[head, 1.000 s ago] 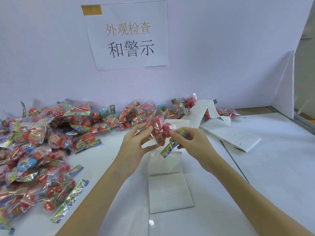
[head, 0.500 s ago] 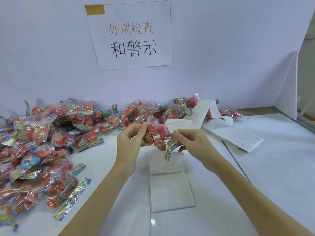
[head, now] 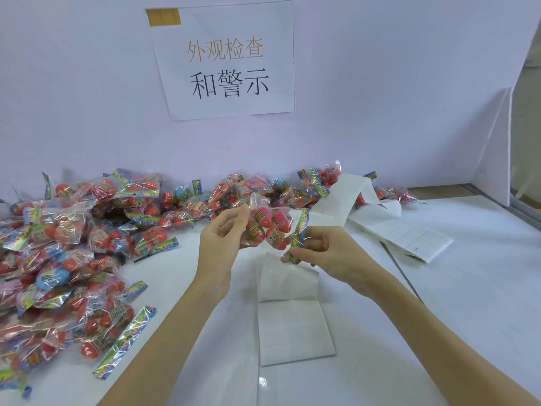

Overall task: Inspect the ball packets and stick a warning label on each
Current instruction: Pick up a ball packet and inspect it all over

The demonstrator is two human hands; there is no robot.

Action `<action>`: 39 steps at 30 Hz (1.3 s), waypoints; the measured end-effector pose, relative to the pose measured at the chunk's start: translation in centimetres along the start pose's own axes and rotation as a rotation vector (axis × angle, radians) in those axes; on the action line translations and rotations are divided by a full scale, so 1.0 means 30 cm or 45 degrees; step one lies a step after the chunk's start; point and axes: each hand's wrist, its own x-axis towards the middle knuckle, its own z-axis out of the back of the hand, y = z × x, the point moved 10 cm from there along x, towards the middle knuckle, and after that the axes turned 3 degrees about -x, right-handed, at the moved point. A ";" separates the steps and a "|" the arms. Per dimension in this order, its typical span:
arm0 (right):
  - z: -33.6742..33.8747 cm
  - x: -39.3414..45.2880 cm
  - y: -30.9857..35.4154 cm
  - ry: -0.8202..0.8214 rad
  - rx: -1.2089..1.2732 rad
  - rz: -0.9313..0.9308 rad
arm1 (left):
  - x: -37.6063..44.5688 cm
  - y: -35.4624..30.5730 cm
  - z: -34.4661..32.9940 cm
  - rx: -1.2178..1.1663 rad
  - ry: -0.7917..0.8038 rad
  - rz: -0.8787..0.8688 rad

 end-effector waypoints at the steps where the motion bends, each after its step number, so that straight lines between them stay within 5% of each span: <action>1: 0.006 0.001 -0.002 -0.024 -0.004 -0.009 | -0.001 -0.002 -0.017 -0.006 0.057 0.001; 10: 0.070 0.009 -0.001 -0.260 0.221 0.006 | -0.024 0.016 -0.104 -0.020 0.379 0.058; 16: 0.093 0.003 0.020 -0.307 0.451 0.067 | -0.020 0.010 -0.082 0.071 0.259 0.066; 22: -0.011 -0.010 -0.023 0.183 -0.429 0.020 | -0.002 0.027 -0.038 -0.068 0.170 0.097; 30: 0.101 0.010 -0.002 -0.304 -0.426 0.066 | -0.014 -0.054 -0.065 0.222 0.285 -0.314; 34: 0.124 0.006 -0.015 -0.391 -0.283 0.042 | -0.018 -0.063 -0.064 0.361 0.237 -0.290; 39: 0.133 0.005 -0.023 -0.421 -0.121 0.050 | -0.054 0.020 -0.134 0.633 0.620 -0.095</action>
